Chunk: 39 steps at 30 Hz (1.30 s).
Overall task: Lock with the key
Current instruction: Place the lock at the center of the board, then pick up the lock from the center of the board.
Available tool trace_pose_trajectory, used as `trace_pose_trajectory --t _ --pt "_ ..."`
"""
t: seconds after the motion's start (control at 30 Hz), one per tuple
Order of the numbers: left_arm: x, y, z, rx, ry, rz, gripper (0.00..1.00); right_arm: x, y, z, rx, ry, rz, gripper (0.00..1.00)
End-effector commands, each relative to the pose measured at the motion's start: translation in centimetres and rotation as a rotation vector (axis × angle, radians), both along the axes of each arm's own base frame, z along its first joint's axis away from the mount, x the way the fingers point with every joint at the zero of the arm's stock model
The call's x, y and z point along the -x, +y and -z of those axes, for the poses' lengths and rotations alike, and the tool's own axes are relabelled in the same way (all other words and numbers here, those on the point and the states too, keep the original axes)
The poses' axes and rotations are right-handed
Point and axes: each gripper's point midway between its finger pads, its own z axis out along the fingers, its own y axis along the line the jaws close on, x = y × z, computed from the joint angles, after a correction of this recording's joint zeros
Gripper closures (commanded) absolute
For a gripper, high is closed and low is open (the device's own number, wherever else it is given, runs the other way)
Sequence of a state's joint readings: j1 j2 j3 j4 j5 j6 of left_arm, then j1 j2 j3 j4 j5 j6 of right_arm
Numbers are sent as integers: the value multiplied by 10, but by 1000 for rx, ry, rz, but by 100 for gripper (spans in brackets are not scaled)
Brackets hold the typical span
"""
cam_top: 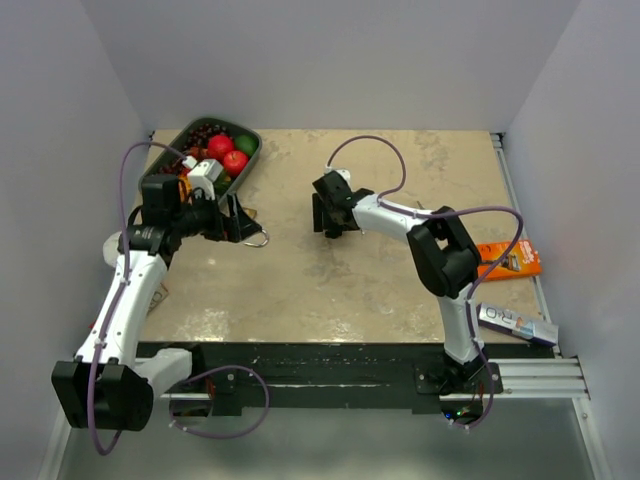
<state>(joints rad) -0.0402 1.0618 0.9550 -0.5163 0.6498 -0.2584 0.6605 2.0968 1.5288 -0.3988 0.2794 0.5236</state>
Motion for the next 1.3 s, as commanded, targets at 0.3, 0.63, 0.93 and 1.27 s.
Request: trace_pose_trajectory --t 0.3,0.63,0.93,1.27 --pt "-54 29 0 -631 -444 842 1 -26 15 -124 -62 -289 -180 1" --pt "-105 51 62 -844 -536 1220 3 23 42 -180 -239 -413 -561 1" --pt "-136 47 109 -781 -507 1315 4 31 33 -208 -236 -483 -632 1" --pt "-153 34 162 -751 -424 1355 4 31 14 -210 -234 -482 -626 1"
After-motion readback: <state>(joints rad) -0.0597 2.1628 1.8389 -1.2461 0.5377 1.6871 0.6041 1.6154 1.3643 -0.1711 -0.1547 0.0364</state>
